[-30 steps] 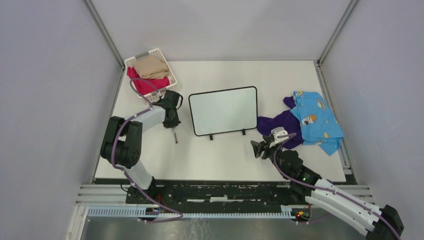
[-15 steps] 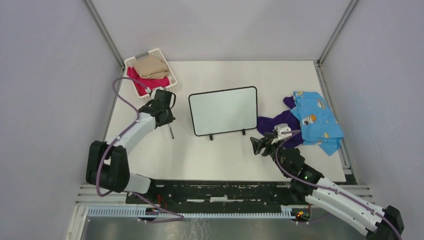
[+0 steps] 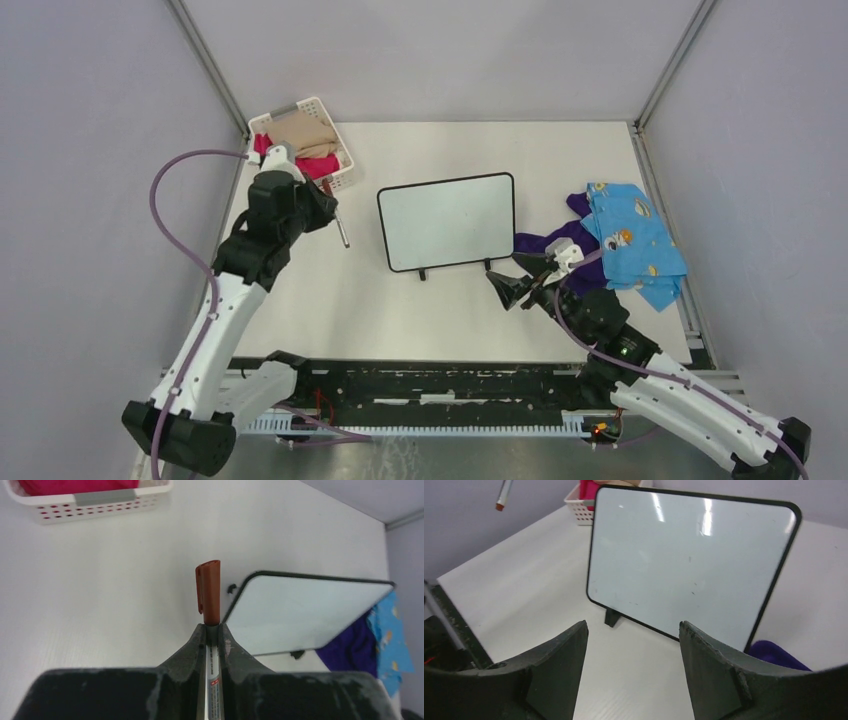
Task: Write a sentence on the whiteboard
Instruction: Open the whiteboard marker at the center of the board.
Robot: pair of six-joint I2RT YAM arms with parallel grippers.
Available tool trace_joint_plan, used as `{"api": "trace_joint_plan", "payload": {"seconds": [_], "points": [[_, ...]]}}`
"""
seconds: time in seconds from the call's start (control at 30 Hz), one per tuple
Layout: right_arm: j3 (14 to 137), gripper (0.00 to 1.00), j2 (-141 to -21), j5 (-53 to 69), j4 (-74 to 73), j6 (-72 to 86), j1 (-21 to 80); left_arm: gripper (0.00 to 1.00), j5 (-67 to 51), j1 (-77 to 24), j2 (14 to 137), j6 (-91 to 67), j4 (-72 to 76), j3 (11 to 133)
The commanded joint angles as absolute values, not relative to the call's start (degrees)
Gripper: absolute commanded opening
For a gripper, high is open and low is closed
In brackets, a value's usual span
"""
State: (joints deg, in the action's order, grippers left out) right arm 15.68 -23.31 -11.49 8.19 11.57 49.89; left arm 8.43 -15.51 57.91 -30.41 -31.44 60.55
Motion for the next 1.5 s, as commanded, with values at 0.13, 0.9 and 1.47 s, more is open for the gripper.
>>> {"api": "trace_joint_plan", "payload": {"seconds": [0.13,0.9,1.47], "points": [[21.12,0.74,-31.19,9.94,23.13,15.17,50.11,0.02,-19.43,-15.64,47.17,-32.37,-16.8,56.92],[28.13,0.77,-55.45,6.29,57.55,31.93,55.09,0.02,-24.56,-33.39,48.22,-49.57,28.73,39.59],[31.92,0.52,-59.33,11.2,58.0,34.52,55.23,0.02,-22.5,-38.55,47.63,-49.13,29.97,38.53]]}}
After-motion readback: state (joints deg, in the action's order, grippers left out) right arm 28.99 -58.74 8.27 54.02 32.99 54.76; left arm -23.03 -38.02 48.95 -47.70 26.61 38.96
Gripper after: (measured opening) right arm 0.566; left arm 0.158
